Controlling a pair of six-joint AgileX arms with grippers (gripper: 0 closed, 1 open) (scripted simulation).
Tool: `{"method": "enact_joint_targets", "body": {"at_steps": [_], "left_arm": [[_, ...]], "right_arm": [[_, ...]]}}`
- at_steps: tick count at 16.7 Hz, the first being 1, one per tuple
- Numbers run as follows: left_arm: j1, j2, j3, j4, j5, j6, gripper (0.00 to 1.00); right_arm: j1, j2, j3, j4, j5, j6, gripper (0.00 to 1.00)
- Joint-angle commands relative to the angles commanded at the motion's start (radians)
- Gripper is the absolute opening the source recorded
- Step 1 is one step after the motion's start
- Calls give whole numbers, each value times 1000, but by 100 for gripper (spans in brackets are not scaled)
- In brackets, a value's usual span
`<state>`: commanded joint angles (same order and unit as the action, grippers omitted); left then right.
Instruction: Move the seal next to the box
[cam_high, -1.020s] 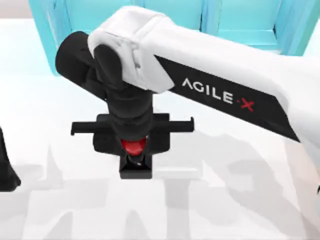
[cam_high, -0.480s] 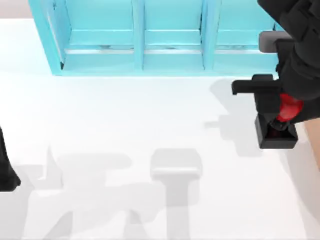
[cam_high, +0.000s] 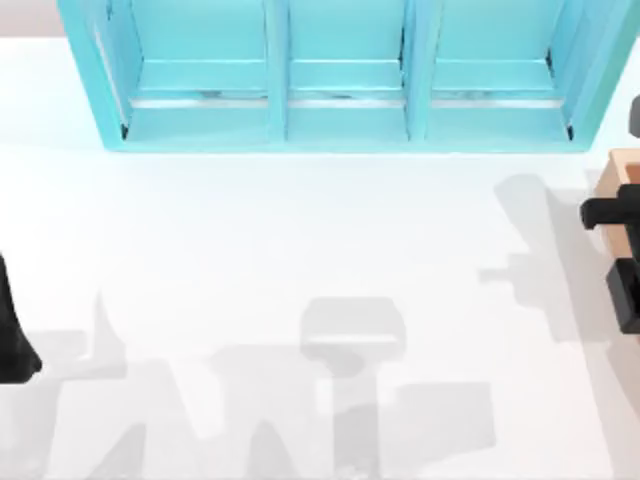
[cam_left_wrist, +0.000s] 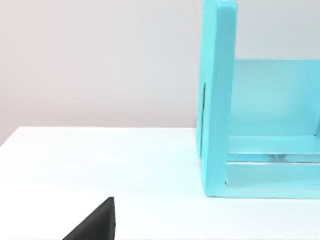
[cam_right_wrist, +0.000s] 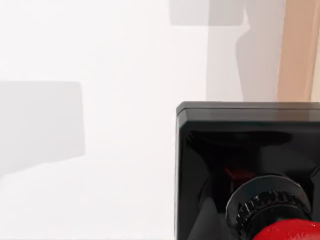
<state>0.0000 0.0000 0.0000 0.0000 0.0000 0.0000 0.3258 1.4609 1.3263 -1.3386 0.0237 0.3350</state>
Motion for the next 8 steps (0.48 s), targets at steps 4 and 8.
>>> {"method": "enact_joint_targets", "body": {"at_steps": [4, 8], "left_arm": [[0, 0, 0, 0, 0, 0, 100], [0, 0, 0, 0, 0, 0, 100]], "right_arm": [[2, 3, -14, 16, 1, 3, 0], [1, 13, -139, 157, 1, 1, 0]]}}
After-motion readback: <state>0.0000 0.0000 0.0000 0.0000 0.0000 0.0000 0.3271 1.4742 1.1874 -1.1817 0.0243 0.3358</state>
